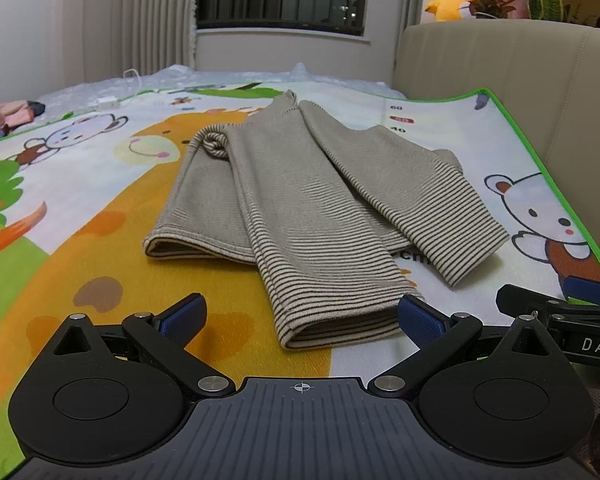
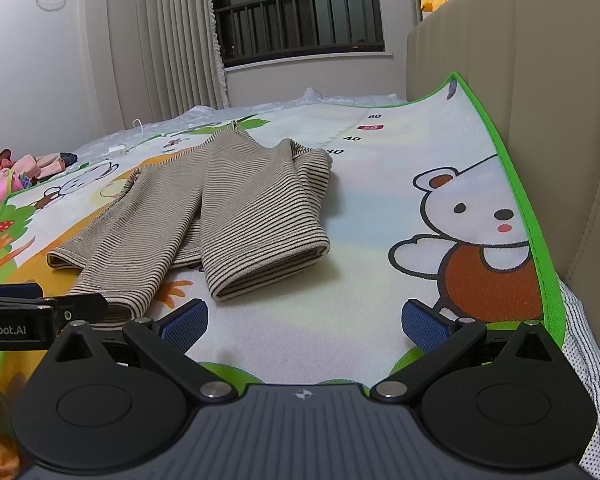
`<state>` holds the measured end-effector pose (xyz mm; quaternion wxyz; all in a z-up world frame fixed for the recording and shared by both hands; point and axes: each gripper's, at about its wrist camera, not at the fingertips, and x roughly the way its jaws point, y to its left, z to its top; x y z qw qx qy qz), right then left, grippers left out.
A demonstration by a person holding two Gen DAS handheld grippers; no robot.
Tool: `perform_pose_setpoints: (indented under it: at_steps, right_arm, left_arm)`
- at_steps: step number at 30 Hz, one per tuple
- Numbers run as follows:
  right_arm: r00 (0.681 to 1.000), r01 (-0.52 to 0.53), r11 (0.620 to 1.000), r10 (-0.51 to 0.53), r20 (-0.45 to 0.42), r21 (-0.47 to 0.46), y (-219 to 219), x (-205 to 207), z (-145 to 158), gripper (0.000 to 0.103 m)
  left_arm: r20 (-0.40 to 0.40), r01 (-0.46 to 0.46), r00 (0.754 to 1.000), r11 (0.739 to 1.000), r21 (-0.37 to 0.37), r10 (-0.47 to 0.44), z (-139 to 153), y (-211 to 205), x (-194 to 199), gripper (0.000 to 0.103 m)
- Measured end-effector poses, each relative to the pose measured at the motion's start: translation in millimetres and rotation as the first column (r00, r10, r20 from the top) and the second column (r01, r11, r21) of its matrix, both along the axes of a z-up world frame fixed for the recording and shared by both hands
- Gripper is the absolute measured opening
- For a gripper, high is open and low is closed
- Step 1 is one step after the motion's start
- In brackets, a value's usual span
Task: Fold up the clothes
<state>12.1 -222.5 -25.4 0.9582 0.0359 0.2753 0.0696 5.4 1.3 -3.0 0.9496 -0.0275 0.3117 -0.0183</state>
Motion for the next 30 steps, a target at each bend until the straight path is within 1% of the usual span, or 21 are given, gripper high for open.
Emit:
perform_pose_setpoints:
  at_steps: [4,8,10,12,15,18,20,21,23,24,25,26,28,30]
  right_arm:
    - [1.000,-0.018,1.000,0.018,0.010,-0.009,-1,2,10,0.103]
    - [0.997,-0.072,0.996,0.070,0.030,0.060,-9,10,34,0.103]
    - [0.995,-0.092,0.990,0.088,0.044,0.105,-14,17,46,0.103]
    - [0.994,-0.102,0.982,0.097,0.040,0.158,-18,32,56,0.103]
    - [0.990,-0.130,0.955,0.138,-0.009,0.265,-23,68,62,0.103]
    - [0.987,-0.142,0.949,0.159,-0.037,0.281,-17,114,59,0.103]
    - [0.991,-0.115,0.961,0.127,-0.031,0.251,-11,142,54,0.103]
    - [0.993,-0.101,0.967,0.111,-0.028,0.234,-9,155,51,0.103]
    - [0.996,-0.074,0.976,0.083,-0.036,0.204,-4,179,43,0.103]
    - [0.996,-0.062,0.979,0.072,-0.047,0.192,-2,190,37,0.103]
    - [0.995,-0.054,0.979,0.068,-0.069,0.197,0,200,30,0.103]
    - [0.992,-0.046,0.975,0.071,-0.107,0.218,0,210,21,0.103]
    - [0.971,-0.021,0.955,0.090,-0.222,0.295,-4,228,-6,0.103]
    - [0.975,-0.013,0.942,0.086,-0.205,0.335,-9,227,-11,0.103]
  left_arm:
    - [0.003,0.026,1.000,1.000,0.007,-0.026,5,1,5,0.103]
    - [0.054,0.087,0.995,0.996,-0.022,-0.086,32,13,24,0.103]
    - [0.065,0.133,0.989,0.990,-0.049,-0.130,46,23,41,0.103]
    - [0.080,0.135,0.988,0.989,-0.059,-0.130,54,33,57,0.103]
    - [0.090,0.068,0.994,0.997,-0.032,-0.065,52,49,82,0.103]
    - [0.060,-0.001,0.998,0.997,-0.078,0.005,40,71,108,0.103]
    - [0.069,-0.055,0.996,0.995,-0.083,0.061,35,79,120,0.103]
    - [0.075,-0.082,0.993,0.993,-0.083,0.088,34,84,126,0.103]
    - [0.119,-0.124,0.985,0.991,-0.043,0.128,34,90,129,0.103]
    - [0.138,-0.126,0.982,0.992,-0.020,0.128,32,91,130,0.103]
    - [0.140,-0.122,0.983,0.992,-0.011,0.122,31,92,131,0.103]
    - [0.139,-0.116,0.983,0.993,-0.003,0.116,29,94,132,0.103]
    - [0.095,-0.086,0.992,0.996,-0.016,0.088,20,97,135,0.103]
    - [0.050,-0.057,0.997,0.998,-0.031,0.059,11,100,138,0.103]
